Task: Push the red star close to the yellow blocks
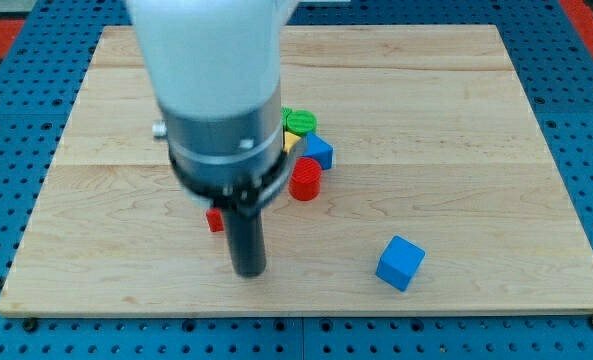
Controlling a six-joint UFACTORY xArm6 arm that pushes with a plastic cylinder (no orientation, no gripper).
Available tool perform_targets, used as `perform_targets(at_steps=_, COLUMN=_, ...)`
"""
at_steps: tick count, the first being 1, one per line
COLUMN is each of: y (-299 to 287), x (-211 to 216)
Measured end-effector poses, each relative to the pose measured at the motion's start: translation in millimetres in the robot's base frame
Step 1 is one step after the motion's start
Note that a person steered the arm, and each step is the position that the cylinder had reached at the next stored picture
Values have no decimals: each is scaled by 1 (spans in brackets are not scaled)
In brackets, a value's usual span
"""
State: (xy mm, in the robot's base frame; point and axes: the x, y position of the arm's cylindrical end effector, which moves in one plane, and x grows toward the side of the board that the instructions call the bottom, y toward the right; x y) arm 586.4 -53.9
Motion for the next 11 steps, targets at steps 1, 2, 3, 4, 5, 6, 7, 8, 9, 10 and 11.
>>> perform_targets(at_steps=1, y=-56, x=-32)
perform_targets(at_steps=2, y=-58, x=-73)
perform_targets(at_steps=3, y=-30, x=-79)
perform_targets(at_steps=4, y=-51, x=-60)
perform_targets(at_steps=5, y=-33, x=-41)
perform_targets(at_steps=6, y=-6, x=-24)
perform_targets(at_steps=7, y=-9, x=-50)
perform_targets(at_steps=8, y=-9, x=-77)
perform_targets(at_steps=9, y=-9, x=-89)
perform_targets(at_steps=10, y=-9, x=-71)
perform_targets(at_steps=11, y=38, x=-15)
